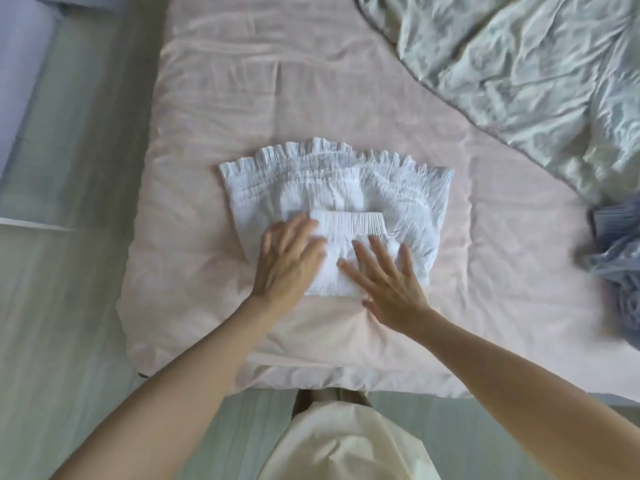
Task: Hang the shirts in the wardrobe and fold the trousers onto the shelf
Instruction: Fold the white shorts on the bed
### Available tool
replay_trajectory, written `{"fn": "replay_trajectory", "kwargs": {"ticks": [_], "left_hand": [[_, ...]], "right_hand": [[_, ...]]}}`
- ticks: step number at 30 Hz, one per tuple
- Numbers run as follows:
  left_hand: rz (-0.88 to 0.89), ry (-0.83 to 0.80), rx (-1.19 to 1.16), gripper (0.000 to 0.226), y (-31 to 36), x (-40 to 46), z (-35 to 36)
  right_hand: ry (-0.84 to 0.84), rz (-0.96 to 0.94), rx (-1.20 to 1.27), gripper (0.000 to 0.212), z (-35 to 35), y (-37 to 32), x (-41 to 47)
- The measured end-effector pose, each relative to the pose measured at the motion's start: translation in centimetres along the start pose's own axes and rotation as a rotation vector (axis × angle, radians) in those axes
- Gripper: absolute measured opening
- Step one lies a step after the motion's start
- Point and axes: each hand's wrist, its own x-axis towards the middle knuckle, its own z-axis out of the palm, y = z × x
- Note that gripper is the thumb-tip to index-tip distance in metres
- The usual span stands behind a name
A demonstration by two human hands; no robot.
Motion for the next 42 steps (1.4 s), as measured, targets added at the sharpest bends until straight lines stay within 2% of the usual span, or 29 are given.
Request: {"fn": "replay_trajectory", "kwargs": {"ticks": [1,3,4,5,7,9,11,13,15,17,18,19,20,22,23,26,28,30,33,35,36,38,40,42], "left_hand": [[0.095,-0.114,0.032,0.043,-0.2,-1.3,0.0],[0.115,-0.362,0.101,0.080,-1.0,-2.7,-0.1],[0.084,-0.431,0.088,0.083,-1.3,-2.7,-0.2],[0.053,-0.440,0.028,0.076,-1.5,-2.1,-0.3],[-0.073,-0.329,-0.195,0.056,-2.1,-0.5,-0.6],[-0.235,-0.267,-0.383,0.037,-3.1,1.9,-1.8],[-0.351,-0.280,-0.425,0.029,-4.3,4.4,-2.1],[-0.451,-0.312,-0.346,0.035,-5.3,7.1,-1.4],[-0.507,-0.266,-0.185,0.037,-5.5,9.6,-0.8],[-0.423,-0.127,0.003,0.036,-5.0,11.4,0.4],[-0.363,-0.054,0.042,0.037,-4.6,11.9,1.0],[-0.310,-0.024,0.036,0.038,-4.4,12.2,1.6],[-0.279,-0.063,0.004,0.040,-4.1,12.0,2.2],[-0.338,-0.269,-0.044,0.048,-3.9,10.5,3.8],[-0.407,-0.350,-0.050,0.054,-4.2,9.6,4.7],[-0.560,-0.439,-0.083,0.069,-5.4,8.4,5.5],[-0.686,-0.460,-0.121,0.076,-5.9,8.3,5.1],[-0.841,-0.480,-0.145,0.084,-6.1,7.9,4.3],[-1.005,-0.530,-0.269,0.092,-6.0,8.2,3.0],[-1.019,-0.477,-0.508,0.082,-5.5,9.4,2.1],[-1.043,-0.400,-0.740,0.073,-5.1,9.7,1.7],[-1.135,-0.204,-1.138,0.045,-3.9,9.3,-0.2],[-1.214,-0.057,-1.197,0.038,-3.2,7.1,-2.6],[-1.267,0.044,-1.222,0.051,-2.8,3.9,-5.2]], "right_hand": [[0.001,0.016,0.041,0.086,-0.1,0.4,0.4],[0.040,0.023,0.121,0.081,-0.3,0.8,1.2],[0.051,0.034,0.179,0.078,-0.6,0.9,1.6],[0.063,0.073,0.265,0.072,-1.0,1.0,1.9],[0.133,0.219,0.486,0.059,-2.5,1.6,2.5],[0.130,0.330,0.666,0.047,-4.5,3.2,3.5],[0.075,0.359,0.728,0.039,-6.0,5.2,5.0],[0.053,0.461,0.619,0.035,-7.3,6.4,6.9],[0.174,0.560,0.402,0.043,-7.5,6.6,9.0],[0.361,0.542,0.270,0.056,-7.4,5.9,10.6],[0.389,0.479,0.273,0.058,-7.1,5.5,11.3],[0.337,0.417,0.293,0.055,-6.6,5.3,11.9],[0.236,0.392,0.338,0.050,-5.7,5.1,12.0],[-0.005,0.449,0.446,0.046,-3.2,5.7,11.7],[-0.062,0.473,0.464,0.048,-2.0,6.3,11.4],[-0.106,0.486,0.466,0.060,-0.5,8.0,10.6],[-0.131,0.570,0.505,0.066,-0.5,8.7,9.9],[-0.118,0.716,0.680,0.068,-0.6,9.1,8.7],[-0.014,0.825,0.983,0.072,-2.0,8.9,8.2],[0.188,0.913,1.383,0.069,-3.9,7.6,9.3],[0.293,0.958,1.570,0.063,-4.7,6.6,9.8],[0.416,1.034,1.739,0.049,-6.1,4.6,9.3],[0.374,1.004,1.821,0.039,-6.6,3.0,7.3],[0.261,0.939,1.868,0.030,-7.3,1.8,4.9]]}}
